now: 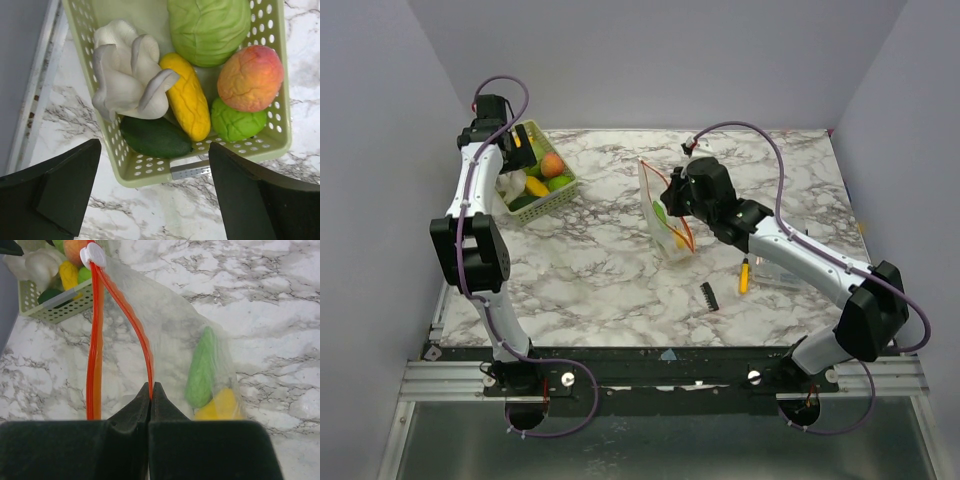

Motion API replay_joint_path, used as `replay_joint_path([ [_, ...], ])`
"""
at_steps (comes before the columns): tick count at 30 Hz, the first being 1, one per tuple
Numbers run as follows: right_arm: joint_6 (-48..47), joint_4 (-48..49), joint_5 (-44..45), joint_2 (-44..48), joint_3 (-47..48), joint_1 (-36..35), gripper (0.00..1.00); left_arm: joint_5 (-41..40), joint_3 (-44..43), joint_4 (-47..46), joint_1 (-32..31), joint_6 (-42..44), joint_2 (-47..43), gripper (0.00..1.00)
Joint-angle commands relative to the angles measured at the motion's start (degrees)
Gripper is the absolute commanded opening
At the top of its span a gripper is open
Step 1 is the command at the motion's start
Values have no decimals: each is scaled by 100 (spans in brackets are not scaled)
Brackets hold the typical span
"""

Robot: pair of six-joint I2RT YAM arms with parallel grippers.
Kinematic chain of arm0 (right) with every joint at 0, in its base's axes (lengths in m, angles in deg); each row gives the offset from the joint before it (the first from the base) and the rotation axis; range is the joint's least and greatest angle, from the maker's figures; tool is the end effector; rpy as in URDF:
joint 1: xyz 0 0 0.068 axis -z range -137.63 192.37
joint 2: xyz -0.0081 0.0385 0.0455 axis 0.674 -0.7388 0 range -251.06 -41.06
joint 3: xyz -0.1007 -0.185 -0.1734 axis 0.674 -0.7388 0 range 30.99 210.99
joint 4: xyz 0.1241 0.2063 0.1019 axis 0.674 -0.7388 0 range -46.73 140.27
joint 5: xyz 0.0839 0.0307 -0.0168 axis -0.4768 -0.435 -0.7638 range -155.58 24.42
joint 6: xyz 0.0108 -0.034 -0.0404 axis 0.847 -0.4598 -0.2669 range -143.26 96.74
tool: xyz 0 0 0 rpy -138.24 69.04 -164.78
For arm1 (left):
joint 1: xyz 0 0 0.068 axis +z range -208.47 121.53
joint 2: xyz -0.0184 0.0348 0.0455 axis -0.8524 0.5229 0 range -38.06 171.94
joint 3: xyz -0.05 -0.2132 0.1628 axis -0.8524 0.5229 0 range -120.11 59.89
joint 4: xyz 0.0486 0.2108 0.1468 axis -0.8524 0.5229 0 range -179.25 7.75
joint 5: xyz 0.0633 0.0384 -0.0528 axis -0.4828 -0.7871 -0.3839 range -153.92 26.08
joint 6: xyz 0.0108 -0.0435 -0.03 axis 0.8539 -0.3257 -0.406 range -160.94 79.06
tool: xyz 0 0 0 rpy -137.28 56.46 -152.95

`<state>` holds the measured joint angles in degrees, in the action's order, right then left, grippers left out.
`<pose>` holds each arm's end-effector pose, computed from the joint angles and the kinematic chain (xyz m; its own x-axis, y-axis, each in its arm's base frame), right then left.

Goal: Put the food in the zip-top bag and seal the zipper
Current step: Pick up the fake vegetable from the bin.

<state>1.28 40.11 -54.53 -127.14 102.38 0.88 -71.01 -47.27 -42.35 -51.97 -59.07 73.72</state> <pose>0.2689 0.2287 0.3271 -0.5023 0.0999 -0.8589 -0.3423 0.8892 0.3037 0.4318 0.0536 0.3132 -0.6805 -0.3883 -0.6215 -0.4213 0.9012 -0.1017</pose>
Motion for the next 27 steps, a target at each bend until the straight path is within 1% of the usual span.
replay_joint_path([
  [1,-82,83,-120,-130,-29,18,1,-771,-197,-17,-1,561,183,94],
  [3,-81,79,-169,-156,-21,14,1,-973,-231,7,-8,740,263,96],
  [6,-77,77,-242,-217,-8,11,1,-1039,-357,125,-8,855,424,97],
  [10,-78,72,-254,-282,21,17,1,-829,-437,155,-1,955,616,98],
  [13,-89,67,-244,-316,36,10,1,-485,-515,112,-8,969,764,97],
  [15,-86,64,-274,-344,57,17,1,-434,-555,64,-3,944,869,96],
  [19,-100,37,-230,-357,60,14,1,-373,-903,188,-5,960,1175,87],
  [20,-91,40,-243,-362,59,13,1,-351,-961,208,-5,956,1223,84],
  [22,-95,28,-316,-385,67,14,1,-346,-1056,257,-8,934,1296,74],
  [25,-98,23,-283,-379,68,16,1,-353,-1172,329,-8,934,1412,62],
  [27,-94,31,-273,-380,75,19,1,-394,-1260,455,-7,941,1494,58],
])
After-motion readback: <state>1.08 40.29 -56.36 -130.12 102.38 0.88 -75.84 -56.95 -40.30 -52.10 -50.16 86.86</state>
